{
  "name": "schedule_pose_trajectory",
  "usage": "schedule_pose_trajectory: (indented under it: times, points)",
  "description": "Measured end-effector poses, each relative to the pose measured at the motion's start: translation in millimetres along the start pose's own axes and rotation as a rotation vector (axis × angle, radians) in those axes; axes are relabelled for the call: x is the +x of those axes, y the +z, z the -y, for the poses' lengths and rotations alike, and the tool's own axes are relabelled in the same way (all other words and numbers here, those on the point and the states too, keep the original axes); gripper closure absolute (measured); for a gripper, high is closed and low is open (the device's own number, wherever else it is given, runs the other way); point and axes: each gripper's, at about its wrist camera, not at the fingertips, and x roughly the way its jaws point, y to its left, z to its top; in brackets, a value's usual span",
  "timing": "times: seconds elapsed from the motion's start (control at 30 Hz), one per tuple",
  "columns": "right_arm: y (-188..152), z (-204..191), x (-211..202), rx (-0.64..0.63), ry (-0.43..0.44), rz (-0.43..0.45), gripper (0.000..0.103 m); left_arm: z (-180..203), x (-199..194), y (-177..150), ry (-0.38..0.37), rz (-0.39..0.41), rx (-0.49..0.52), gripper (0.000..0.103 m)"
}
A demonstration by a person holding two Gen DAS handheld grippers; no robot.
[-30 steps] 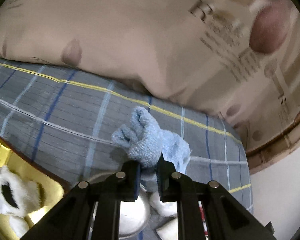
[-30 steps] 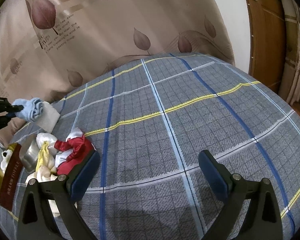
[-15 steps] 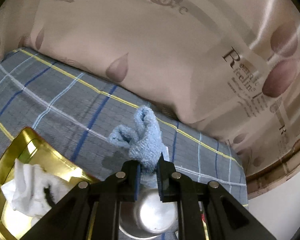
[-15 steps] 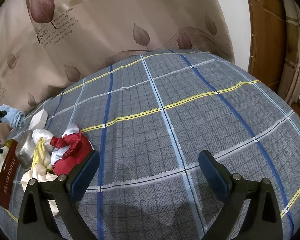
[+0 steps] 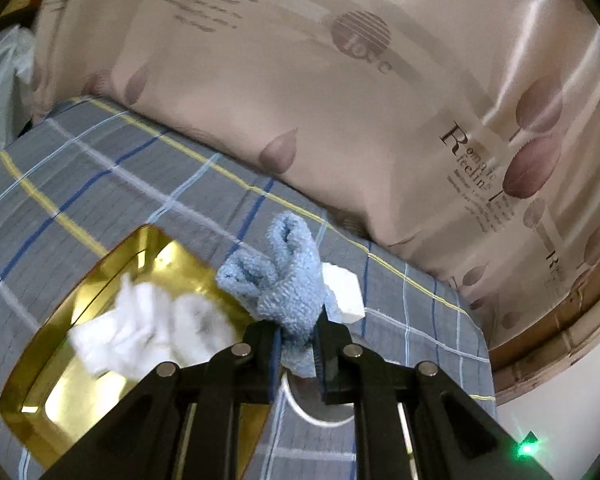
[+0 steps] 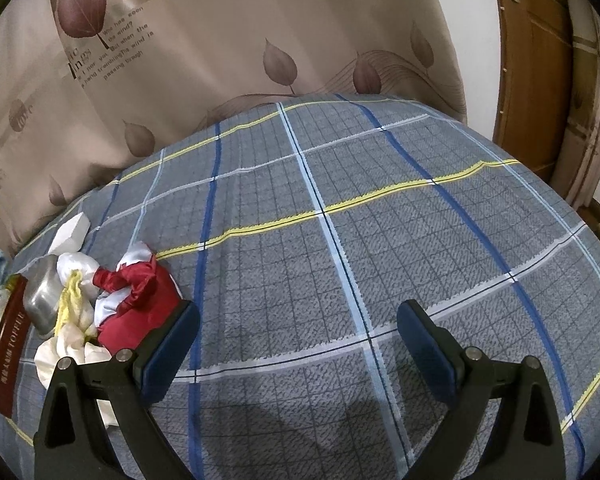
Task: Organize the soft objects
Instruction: 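Carry the blue towel with the left gripper over the gold tin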
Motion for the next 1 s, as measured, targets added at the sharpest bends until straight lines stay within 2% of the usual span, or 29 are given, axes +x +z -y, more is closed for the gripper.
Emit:
schedule_pose_trajectory:
  times: [0.27, 0.67, 1.0]
  points:
    - [0, -2, 2, -0.011, -0.022, -0.01, 0.005, -41, -42, -31, 0.038, 0.02, -0.059, 0.09]
    - [0, -8, 8, -0.045, -0.076, -0.039, 0.005, -90, -69, -73, 0.056, 0.013, -0.139, 0.089]
    - [0, -14, 12, -0.081, -0.124, -0.063, 0.005, -112, -66, -88, 0.104, 0.007, -0.154, 0.089]
